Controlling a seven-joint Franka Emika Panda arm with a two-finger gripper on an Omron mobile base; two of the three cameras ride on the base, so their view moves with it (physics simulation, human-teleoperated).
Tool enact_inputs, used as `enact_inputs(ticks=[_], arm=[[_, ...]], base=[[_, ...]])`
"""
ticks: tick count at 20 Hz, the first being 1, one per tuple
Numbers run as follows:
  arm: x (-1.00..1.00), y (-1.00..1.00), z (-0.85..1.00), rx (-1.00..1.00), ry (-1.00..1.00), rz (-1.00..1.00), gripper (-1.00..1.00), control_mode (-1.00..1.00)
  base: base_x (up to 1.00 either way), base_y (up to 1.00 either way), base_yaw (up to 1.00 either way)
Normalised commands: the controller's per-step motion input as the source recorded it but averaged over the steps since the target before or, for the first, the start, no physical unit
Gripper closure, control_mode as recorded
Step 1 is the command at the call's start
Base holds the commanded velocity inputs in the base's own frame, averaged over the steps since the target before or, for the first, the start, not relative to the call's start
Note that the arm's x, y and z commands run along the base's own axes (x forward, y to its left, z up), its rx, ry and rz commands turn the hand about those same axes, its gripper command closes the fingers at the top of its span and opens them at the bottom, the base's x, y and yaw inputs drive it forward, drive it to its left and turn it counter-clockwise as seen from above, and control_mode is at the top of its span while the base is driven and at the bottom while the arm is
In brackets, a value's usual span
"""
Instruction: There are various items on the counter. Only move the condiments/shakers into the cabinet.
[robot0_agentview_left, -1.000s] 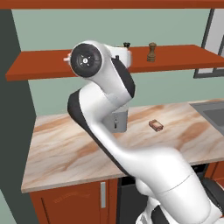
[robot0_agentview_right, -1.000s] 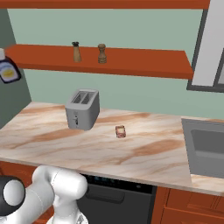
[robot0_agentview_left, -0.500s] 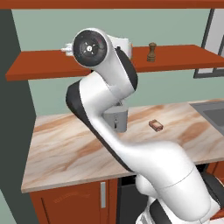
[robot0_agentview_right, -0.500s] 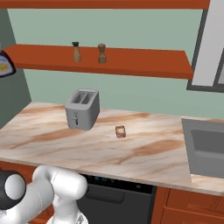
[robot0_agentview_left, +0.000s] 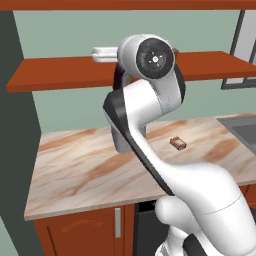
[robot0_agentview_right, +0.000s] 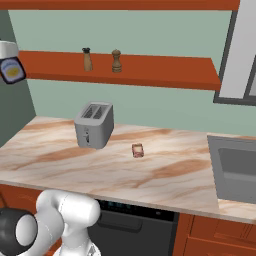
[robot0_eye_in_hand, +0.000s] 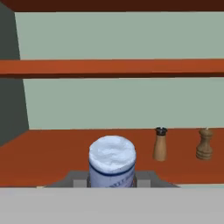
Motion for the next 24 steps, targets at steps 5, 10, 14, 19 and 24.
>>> enact_inputs(ticks=[5,10,14,19,24], arm=[[0.22,0.0,0.0,0.0,0.0,0.0,1.0,-1.0],[0.4,0.0,0.01,0.0,0.0,0.0,1.0,-1.0],[0.42,0.0,0.04,0.0,0.0,0.0,1.0,-1.0],[0.48,0.0,0.04,0.0,0.0,0.0,1.0,-1.0],[0.49,0.0,0.0,-0.01,0.0,0.0,1.0,-1.0]], base=[[0.0,0.0,0.0],[0.0,0.0,0.0],[0.0,0.0,0.0],[0.0,0.0,0.0],[0.0,0.0,0.0]])
